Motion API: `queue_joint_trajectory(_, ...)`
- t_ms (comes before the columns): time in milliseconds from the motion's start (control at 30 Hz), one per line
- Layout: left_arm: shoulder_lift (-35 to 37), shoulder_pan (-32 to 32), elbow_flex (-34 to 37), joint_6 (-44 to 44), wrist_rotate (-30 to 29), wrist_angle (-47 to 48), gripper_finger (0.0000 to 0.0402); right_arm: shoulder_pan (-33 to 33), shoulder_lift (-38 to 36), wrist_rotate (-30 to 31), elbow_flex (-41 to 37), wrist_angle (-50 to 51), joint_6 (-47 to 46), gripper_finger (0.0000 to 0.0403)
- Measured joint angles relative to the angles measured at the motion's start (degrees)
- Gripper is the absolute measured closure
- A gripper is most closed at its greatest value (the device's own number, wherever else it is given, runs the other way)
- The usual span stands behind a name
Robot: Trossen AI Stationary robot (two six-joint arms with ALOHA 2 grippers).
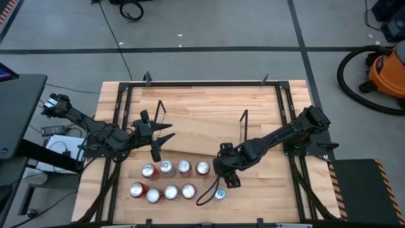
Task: Place canned beverage on shelf
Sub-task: Put the top blue soda can on the shelf
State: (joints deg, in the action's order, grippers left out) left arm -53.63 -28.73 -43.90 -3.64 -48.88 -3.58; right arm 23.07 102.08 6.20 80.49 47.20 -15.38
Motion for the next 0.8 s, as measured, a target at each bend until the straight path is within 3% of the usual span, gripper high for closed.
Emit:
queue_joint_trajectory(400, 0.0, 0.0, 0.0, 0.0, 0.0, 0.0, 0.0230, -0.7, 0.0, 0.2, 0.0, 0.0, 0.5, 0.0144)
queue_joint_trajectory(800, 0.0, 0.0, 0.0, 0.3, 0.0, 0.0, 0.0230, -2.2, 0.0, 0.6, 5.4, 5.4, 0.6, 0.0137)
